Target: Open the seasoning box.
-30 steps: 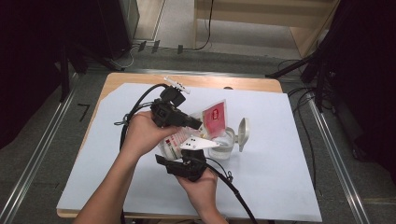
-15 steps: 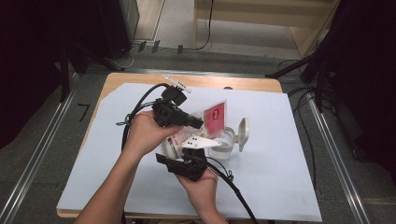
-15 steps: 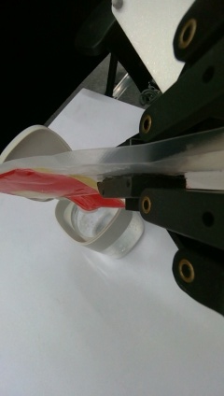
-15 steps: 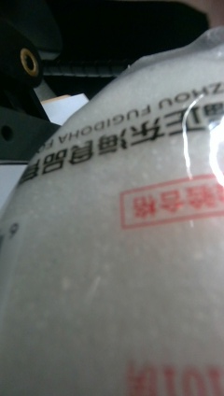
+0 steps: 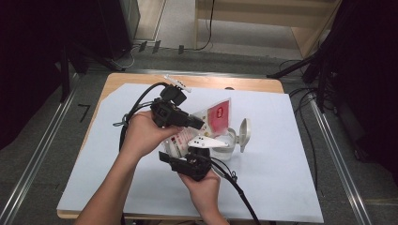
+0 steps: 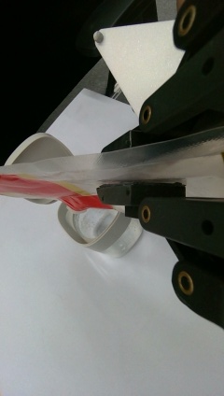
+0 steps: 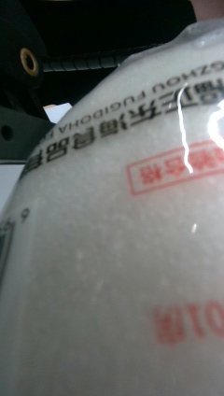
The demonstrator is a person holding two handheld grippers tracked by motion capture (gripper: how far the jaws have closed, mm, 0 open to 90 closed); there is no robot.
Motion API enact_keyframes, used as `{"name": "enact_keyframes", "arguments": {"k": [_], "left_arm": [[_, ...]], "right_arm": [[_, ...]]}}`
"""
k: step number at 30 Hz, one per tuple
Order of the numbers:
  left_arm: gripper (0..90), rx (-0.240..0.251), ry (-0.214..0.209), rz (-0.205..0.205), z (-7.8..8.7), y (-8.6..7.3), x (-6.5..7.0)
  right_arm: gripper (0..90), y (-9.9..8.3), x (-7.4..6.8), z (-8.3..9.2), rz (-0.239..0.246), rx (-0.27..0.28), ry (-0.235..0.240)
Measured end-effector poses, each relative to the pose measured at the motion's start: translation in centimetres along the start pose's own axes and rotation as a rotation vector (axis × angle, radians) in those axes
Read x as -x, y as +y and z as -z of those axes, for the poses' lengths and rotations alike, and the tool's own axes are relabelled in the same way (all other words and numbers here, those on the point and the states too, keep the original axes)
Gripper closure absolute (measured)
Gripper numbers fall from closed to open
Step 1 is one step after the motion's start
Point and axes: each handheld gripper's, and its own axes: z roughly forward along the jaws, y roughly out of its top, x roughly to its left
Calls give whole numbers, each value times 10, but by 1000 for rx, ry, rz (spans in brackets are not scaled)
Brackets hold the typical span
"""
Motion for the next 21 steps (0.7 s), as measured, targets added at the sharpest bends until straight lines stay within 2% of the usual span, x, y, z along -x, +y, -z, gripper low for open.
{"name": "enact_keyframes", "arguments": {"k": [6, 8, 13, 16, 21], "left_arm": [[880, -20, 13, -6, -4, 0, -1], [882, -5, 19, -2, -4, 0, -1], [883, 14, 21, 7, -3, 1, 0], [883, 27, 17, 3, -3, 1, 0], [880, 35, 20, 5, -4, 1, 1]], "right_arm": [[605, -1, -1, -2, 24, -21, -8], [549, -1, -3, -2, 57, -25, -23], [574, 2, -9, -2, 119, -37, -57], [582, 3, -10, -3, 124, -37, -61], [611, 5, -11, -2, 105, -33, -53]]}}
